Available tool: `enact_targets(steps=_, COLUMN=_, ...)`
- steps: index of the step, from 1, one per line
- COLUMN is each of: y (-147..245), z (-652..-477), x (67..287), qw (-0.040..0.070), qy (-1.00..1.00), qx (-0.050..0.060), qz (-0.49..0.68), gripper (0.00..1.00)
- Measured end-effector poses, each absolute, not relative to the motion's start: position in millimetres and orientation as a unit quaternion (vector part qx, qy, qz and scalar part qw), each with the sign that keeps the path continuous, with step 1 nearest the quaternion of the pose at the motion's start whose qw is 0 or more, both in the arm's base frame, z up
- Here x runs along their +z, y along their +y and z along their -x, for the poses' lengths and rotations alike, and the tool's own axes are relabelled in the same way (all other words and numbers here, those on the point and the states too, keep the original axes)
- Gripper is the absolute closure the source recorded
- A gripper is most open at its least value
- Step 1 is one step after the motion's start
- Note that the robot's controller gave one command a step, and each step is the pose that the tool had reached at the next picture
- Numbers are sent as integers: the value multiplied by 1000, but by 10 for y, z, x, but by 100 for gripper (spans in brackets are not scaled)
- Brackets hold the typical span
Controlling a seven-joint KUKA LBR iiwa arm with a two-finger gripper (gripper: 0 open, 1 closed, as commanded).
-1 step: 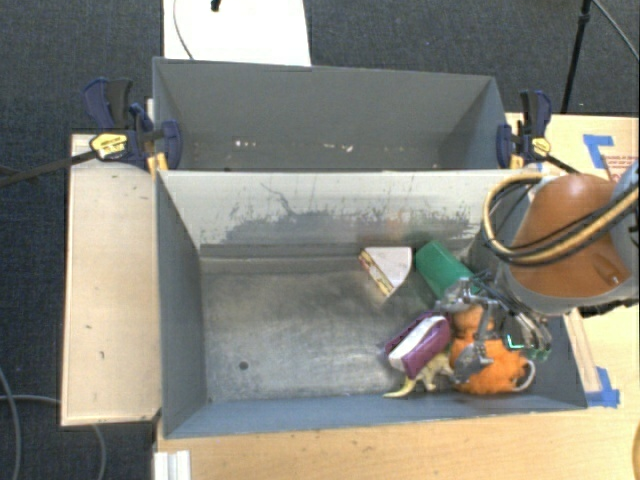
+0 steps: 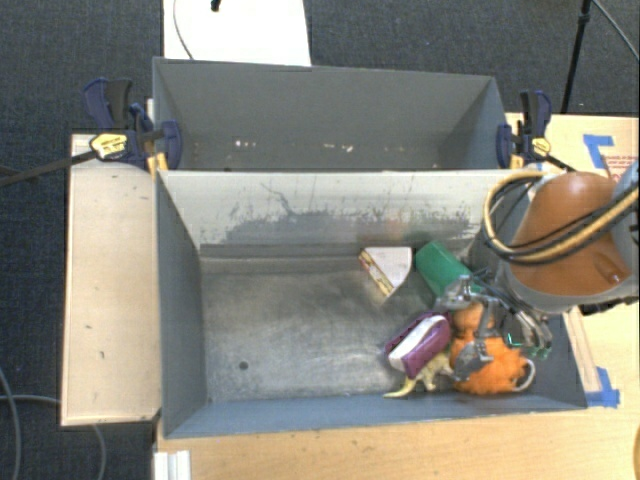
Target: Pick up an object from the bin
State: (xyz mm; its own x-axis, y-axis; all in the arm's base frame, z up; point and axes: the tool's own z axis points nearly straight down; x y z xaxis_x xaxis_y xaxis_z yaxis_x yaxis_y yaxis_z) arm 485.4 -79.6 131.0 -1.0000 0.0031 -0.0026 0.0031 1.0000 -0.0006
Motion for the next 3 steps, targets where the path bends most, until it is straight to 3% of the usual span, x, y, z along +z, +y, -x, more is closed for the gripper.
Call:
enact_targets(steps=1, y=-735, z=-5093, x=756, qw=-3, qy=992, qx=-1, qz=-127, gripper=100)
enact_targets(steps=3, y=-736, z=-5096, x=755, qw=-3, qy=992, qx=-2, qz=-123, gripper=100)
